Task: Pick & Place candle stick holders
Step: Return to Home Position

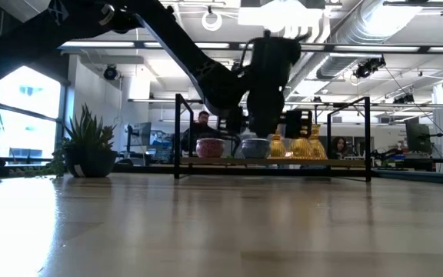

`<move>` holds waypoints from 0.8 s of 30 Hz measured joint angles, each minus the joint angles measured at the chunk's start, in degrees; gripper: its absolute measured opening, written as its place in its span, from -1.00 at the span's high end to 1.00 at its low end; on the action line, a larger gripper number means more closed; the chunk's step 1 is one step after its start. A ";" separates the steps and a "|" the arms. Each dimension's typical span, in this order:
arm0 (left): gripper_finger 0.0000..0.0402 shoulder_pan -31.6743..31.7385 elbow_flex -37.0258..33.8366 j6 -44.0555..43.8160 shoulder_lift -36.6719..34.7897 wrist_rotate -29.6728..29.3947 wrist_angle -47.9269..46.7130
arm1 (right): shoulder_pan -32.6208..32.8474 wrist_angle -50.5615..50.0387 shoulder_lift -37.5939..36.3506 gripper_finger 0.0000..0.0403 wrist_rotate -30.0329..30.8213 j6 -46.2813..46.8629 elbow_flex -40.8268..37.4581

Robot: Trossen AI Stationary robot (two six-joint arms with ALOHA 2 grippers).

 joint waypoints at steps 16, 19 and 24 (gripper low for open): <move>-0.87 -7.31 0.07 76.92 -6.23 5.07 52.66 | -0.81 -1.14 -0.04 -0.69 2.03 -1.54 -0.02; -0.87 -9.42 0.07 79.98 -10.34 5.84 50.84 | -2.18 -0.21 -0.04 -0.69 2.03 -1.20 -0.02; -0.87 -14.08 0.07 81.44 -17.93 6.43 31.80 | -4.71 5.00 -0.04 -0.69 1.01 -1.10 -0.02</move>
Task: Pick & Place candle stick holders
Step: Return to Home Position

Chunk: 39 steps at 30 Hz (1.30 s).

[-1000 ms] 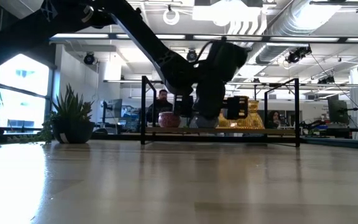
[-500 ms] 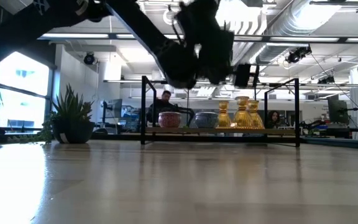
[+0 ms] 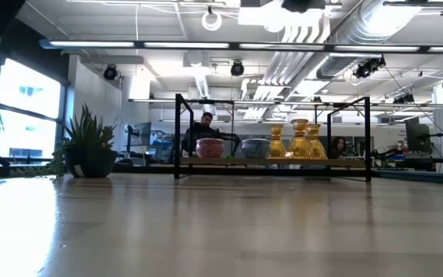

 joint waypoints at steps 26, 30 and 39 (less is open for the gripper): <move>-0.82 -6.90 0.04 -43.51 -48.96 -14.10 -98.46 | -8.47 2.33 9.08 -0.40 0.99 23.95 0.00; -0.56 -6.74 -0.07 -68.86 -56.00 10.41 -121.63 | -9.55 2.32 12.83 -0.24 1.03 28.73 0.00; 0.34 -4.19 -11.79 -81.14 -68.62 39.59 -129.08 | -16.25 2.39 18.27 0.32 -3.59 33.58 0.00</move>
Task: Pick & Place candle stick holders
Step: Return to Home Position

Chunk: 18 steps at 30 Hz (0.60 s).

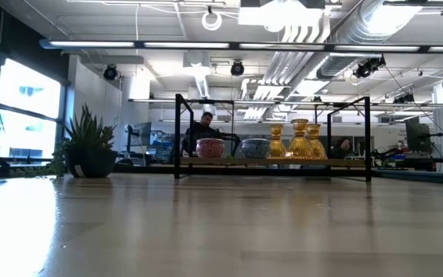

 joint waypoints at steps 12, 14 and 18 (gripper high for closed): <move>0.89 0.34 -34.94 -4.73 -27.71 -1.00 17.43 | -8.27 -1.19 -0.30 0.98 -18.20 -1.79 0.00; 0.92 0.34 -40.41 -4.22 -34.22 -0.04 21.62 | -8.36 -2.87 -1.59 0.95 -17.30 -1.96 0.00; 0.99 0.34 -49.89 -3.58 -45.49 0.26 26.88 | -8.40 -8.48 -6.21 0.98 -11.81 -2.01 0.00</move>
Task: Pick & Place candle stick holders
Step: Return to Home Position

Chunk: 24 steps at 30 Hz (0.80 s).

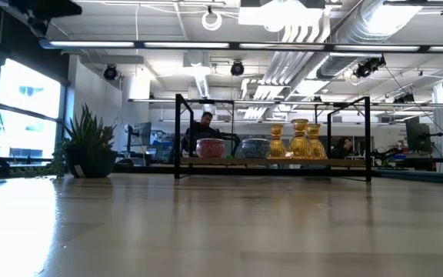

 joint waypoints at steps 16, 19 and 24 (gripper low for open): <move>1.00 0.00 -11.51 0.98 -8.40 0.89 6.67 | -0.47 18.58 -39.91 0.98 -19.18 -19.00 -27.09; 1.00 0.00 -13.40 -0.22 -8.65 1.01 8.73 | -2.45 41.99 -48.75 0.99 -27.99 -29.22 -41.45; 1.00 0.00 -17.12 -3.31 -8.69 -1.30 9.04 | -6.23 52.44 -56.56 0.99 -33.58 -30.23 -54.80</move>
